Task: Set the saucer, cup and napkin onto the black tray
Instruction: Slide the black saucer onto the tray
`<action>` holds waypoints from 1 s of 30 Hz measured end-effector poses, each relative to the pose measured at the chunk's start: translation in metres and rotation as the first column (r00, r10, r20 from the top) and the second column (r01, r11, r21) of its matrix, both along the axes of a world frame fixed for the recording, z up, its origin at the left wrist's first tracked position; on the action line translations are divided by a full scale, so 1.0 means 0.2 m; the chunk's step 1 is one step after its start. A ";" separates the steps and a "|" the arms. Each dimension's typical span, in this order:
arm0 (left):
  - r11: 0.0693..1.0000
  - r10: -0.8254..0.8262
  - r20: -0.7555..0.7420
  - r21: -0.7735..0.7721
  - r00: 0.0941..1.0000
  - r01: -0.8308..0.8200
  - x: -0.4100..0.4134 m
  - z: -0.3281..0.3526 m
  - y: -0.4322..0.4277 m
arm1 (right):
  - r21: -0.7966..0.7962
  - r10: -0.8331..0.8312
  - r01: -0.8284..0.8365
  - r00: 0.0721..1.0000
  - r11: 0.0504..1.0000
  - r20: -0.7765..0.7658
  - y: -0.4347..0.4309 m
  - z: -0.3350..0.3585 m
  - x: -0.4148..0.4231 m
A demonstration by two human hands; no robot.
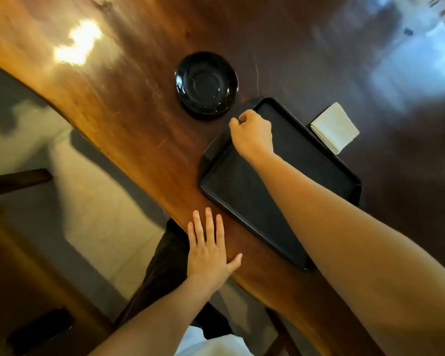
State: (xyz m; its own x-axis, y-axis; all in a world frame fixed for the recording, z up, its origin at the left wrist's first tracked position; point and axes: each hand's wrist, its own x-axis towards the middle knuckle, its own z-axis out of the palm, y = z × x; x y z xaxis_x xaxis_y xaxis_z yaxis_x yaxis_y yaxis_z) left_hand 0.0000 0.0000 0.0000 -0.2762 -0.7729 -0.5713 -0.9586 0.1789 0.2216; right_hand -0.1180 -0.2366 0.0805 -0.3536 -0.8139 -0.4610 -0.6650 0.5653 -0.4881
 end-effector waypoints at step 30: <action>1.000 -0.006 -0.065 -0.021 0.998 0.005 0.02 -0.05 0.03 | 0.507 -0.714 0.523 0.343 0.685 0.611 -0.20 -0.10 0.13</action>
State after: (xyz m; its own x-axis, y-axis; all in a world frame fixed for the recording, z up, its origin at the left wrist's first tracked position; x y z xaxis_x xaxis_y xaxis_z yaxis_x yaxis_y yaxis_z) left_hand 0.0033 0.0058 -0.0106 -0.3166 -0.7825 -0.5362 -0.9413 0.1895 0.2793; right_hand -0.0927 -0.2757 0.0610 -0.1867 -0.3723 -0.9092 0.4488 0.7909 -0.4160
